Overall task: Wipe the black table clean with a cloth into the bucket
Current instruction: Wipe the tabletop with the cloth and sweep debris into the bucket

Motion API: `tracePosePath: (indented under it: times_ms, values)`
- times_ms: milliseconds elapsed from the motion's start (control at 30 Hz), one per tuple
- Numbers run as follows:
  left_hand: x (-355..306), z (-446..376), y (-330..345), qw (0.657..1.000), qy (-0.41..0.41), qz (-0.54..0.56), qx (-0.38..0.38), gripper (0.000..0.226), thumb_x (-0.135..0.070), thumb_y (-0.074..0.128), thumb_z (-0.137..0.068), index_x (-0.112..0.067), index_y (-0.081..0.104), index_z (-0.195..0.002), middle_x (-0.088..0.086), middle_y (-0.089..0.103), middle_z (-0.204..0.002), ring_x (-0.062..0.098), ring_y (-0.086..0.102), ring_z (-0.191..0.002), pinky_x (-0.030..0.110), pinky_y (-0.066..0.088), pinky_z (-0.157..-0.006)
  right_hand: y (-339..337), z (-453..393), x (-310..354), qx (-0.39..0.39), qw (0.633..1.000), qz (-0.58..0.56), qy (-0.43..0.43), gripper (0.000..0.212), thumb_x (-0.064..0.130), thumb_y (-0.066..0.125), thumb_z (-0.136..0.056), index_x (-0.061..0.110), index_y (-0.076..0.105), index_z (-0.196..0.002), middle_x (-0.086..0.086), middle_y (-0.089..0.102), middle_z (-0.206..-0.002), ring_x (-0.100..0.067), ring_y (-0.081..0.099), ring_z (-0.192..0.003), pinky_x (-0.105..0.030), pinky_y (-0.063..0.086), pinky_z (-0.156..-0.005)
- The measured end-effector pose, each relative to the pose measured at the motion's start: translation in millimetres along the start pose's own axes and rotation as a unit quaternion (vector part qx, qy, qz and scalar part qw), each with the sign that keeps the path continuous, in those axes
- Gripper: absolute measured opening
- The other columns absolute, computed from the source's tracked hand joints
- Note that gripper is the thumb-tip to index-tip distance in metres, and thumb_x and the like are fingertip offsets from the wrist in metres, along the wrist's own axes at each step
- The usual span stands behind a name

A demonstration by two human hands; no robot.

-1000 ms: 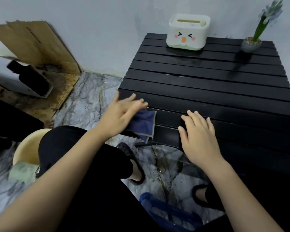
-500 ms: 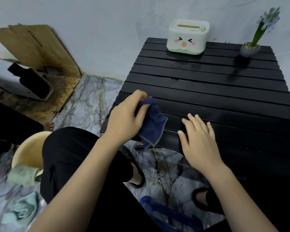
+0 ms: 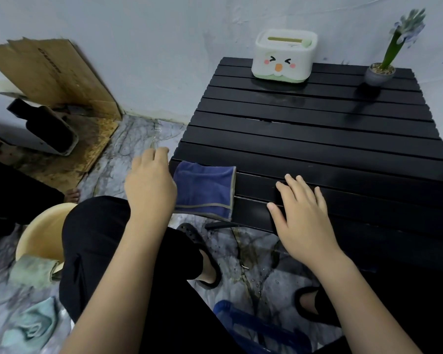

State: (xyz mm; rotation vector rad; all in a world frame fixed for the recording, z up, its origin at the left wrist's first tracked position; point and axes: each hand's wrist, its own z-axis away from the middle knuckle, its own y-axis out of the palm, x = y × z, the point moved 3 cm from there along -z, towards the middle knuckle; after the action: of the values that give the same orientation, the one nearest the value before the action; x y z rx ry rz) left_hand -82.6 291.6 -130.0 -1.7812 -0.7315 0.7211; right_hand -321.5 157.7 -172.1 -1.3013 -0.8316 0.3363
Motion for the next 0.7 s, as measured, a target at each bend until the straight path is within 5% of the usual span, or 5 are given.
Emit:
tracePosePath:
  times_ms: [100, 200, 300, 533, 700]
  values:
    - [-20, 8, 1, 0.986, 0.083, 0.128, -0.064, 0.040, -0.007, 0.049, -0.097, -0.006, 0.056, -0.137, 0.017, 0.059, -0.136, 0.039, 0.051, -0.127, 0.047, 0.045, -0.099, 3, 1, 0, -0.004, 1.000, -0.003, -0.001, 0.054, 0.042, 0.038, -0.105, 0.014, 0.041, -0.151, -0.006, 0.029, -0.165, -0.024, 0.015, -0.156, -0.049, 0.009, -0.126]
    - [-49, 18, 24, 0.981, 0.144, 0.114, 0.057, 0.057, -0.045, 0.034, -0.105, -0.022, 0.028, -0.157, 0.009, 0.026, -0.164, 0.031, 0.017, -0.154, 0.050, 0.016, -0.124, 4, 2, 1, -0.011, 1.000, -0.007, -0.001, 0.054, 0.041, 0.039, -0.105, 0.014, 0.041, -0.151, -0.006, 0.030, -0.164, -0.024, 0.016, -0.156, -0.049, 0.009, -0.126]
    - [-55, 34, 55, 0.975, 0.166, 0.050, 0.140, 0.068, -0.065, 0.021, -0.099, -0.034, 0.011, -0.159, 0.003, 0.009, -0.169, 0.025, 0.001, -0.156, 0.050, 0.003, -0.125, 3, 2, 0, -0.014, 1.000, -0.007, -0.002, 0.054, 0.042, 0.039, -0.105, 0.014, 0.041, -0.151, -0.006, 0.030, -0.164, -0.024, 0.016, -0.156, -0.049, 0.008, -0.126]
    - [-53, 33, 62, 0.975, 0.167, 0.062, 0.134, 0.072, -0.070, 0.020, -0.097, -0.035, 0.013, -0.159, 0.003, 0.013, -0.168, 0.024, 0.003, -0.156, 0.050, 0.002, -0.124, 3, 0, 0, -0.017, 1.000, -0.001, -0.005, 0.054, 0.043, 0.041, -0.104, 0.015, 0.042, -0.151, -0.006, 0.031, -0.164, -0.024, 0.017, -0.155, -0.049, 0.009, -0.125]
    - [-59, 30, 53, 0.977, 0.141, 0.095, 0.126, 0.062, -0.060, 0.040, -0.098, -0.026, 0.042, -0.150, 0.003, 0.038, -0.159, 0.028, 0.027, -0.150, 0.051, 0.014, -0.123, 1, -1, 1, -0.030, 0.999, -0.015, 0.000, 0.052, 0.042, 0.046, -0.103, 0.015, 0.047, -0.147, -0.006, 0.037, -0.160, -0.026, 0.022, -0.153, -0.049, 0.012, -0.126]
